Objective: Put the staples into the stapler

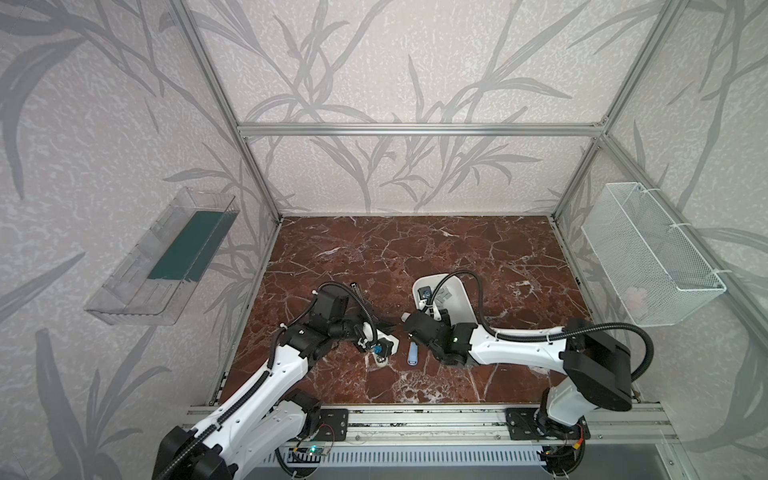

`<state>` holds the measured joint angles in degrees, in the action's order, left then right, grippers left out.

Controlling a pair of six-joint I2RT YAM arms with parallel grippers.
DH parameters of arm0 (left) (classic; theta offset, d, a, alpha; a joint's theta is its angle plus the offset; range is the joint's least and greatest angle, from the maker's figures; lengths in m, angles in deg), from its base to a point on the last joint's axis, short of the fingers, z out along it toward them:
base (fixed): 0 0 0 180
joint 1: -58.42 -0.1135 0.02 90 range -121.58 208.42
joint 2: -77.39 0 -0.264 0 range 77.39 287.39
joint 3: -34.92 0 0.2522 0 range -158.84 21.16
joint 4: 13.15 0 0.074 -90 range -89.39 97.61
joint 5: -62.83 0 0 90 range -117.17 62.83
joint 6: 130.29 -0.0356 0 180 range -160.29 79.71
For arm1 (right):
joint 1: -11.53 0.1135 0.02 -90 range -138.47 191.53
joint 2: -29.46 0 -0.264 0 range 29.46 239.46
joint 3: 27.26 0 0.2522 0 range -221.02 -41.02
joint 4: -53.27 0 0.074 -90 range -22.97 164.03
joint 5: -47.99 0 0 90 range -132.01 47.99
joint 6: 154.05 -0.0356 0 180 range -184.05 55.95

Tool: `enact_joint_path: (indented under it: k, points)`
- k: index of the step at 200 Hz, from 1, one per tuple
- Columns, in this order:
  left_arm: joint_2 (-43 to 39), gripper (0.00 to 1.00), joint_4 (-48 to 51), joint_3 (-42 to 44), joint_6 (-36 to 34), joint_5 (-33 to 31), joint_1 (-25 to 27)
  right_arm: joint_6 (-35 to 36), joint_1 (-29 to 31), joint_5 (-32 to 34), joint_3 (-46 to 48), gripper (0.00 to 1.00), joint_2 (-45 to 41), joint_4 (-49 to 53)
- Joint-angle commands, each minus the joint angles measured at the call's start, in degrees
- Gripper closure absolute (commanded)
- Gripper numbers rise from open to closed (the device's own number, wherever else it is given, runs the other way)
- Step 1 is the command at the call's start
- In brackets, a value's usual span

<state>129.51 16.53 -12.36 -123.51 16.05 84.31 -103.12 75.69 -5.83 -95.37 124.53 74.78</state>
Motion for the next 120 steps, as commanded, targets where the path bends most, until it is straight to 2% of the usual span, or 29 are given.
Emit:
enact_joint_path:
  k: [1,33,49,98,101,120]
  points:
    - [-0.1,0.84,2.1,-0.7,-2.2,-0.6,1.0,0.2,-1.2,-0.8,-2.1,0.37,1.9,3.9]
    - [1.4,0.79,2.6,-0.4,-3.8,-1.7,3.3,-1.1,-4.0,-2.1,0.1,0.51,1.7,2.7]
    - [2.2,0.79,2.6,-0.1,-4.7,-2.9,5.3,-1.5,-4.9,-2.2,1.5,0.54,0.9,1.9]
    - [6.4,0.74,4.4,0.9,-9.9,-10.6,14.0,-2.2,-5.1,-1.8,3.4,0.58,-0.2,1.4]
    - [6.9,0.74,4.7,1.0,-10.5,-11.4,14.7,-2.3,-6.7,-1.8,3.5,0.58,-0.1,1.4]
    - [10.2,0.72,5.3,1.2,-12.8,-15.3,18.3,-2.3,-7.6,-2.2,4.1,0.59,-0.5,1.2]
